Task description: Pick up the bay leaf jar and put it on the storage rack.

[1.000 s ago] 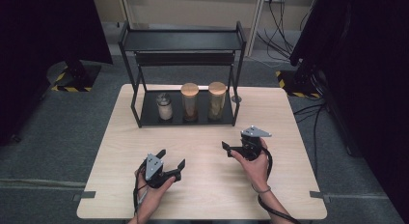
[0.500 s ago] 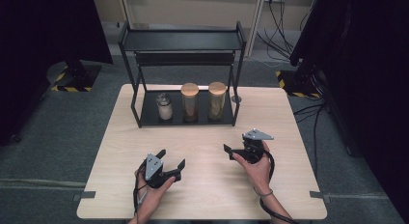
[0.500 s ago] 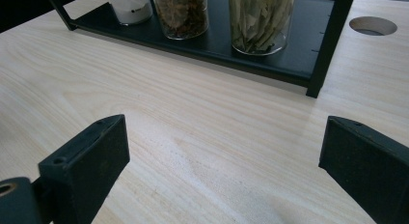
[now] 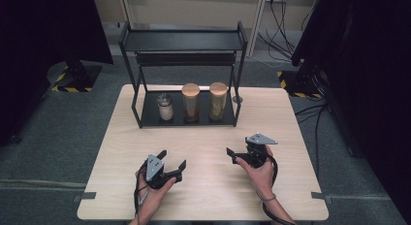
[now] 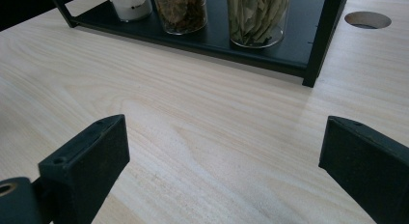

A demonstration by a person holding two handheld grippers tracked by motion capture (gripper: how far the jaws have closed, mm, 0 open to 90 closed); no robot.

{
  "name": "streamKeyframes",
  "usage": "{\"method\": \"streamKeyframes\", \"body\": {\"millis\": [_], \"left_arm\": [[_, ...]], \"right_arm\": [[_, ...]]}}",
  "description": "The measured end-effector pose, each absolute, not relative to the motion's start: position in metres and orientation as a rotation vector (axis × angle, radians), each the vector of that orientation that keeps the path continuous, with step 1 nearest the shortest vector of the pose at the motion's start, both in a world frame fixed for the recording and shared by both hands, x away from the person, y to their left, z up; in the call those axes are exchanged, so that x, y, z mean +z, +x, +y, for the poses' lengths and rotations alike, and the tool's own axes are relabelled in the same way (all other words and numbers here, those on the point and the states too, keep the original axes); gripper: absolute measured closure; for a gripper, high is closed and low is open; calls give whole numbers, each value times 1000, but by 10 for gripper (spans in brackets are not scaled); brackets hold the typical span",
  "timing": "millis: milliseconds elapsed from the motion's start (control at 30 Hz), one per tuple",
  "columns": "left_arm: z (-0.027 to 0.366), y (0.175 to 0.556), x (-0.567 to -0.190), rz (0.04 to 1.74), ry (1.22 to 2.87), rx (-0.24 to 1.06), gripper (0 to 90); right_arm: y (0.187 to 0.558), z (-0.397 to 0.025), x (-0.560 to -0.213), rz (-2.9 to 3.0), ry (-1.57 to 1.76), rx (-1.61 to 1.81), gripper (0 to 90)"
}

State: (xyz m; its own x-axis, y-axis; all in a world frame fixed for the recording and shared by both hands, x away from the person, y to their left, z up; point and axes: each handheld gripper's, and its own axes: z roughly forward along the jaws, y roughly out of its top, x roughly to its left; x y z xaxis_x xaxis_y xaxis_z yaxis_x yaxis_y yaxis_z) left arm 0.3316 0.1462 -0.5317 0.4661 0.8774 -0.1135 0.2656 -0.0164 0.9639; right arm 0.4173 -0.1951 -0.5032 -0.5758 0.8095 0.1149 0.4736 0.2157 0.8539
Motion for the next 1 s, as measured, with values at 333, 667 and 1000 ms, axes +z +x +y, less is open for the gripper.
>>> {"method": "streamKeyframes", "body": {"millis": [333, 667, 1000], "left_arm": [[146, 332, -532, 1031, 1554, 661, 130], [146, 331, -532, 1030, 1554, 662, 130], [146, 331, -532, 1032, 1556, 662, 130]], "right_arm": [[411, -199, -508, 2119, 1205, 1315, 36], [406, -205, -512, 2104, 1217, 1316, 35], [401, -212, -514, 2085, 1227, 1311, 34]]}}
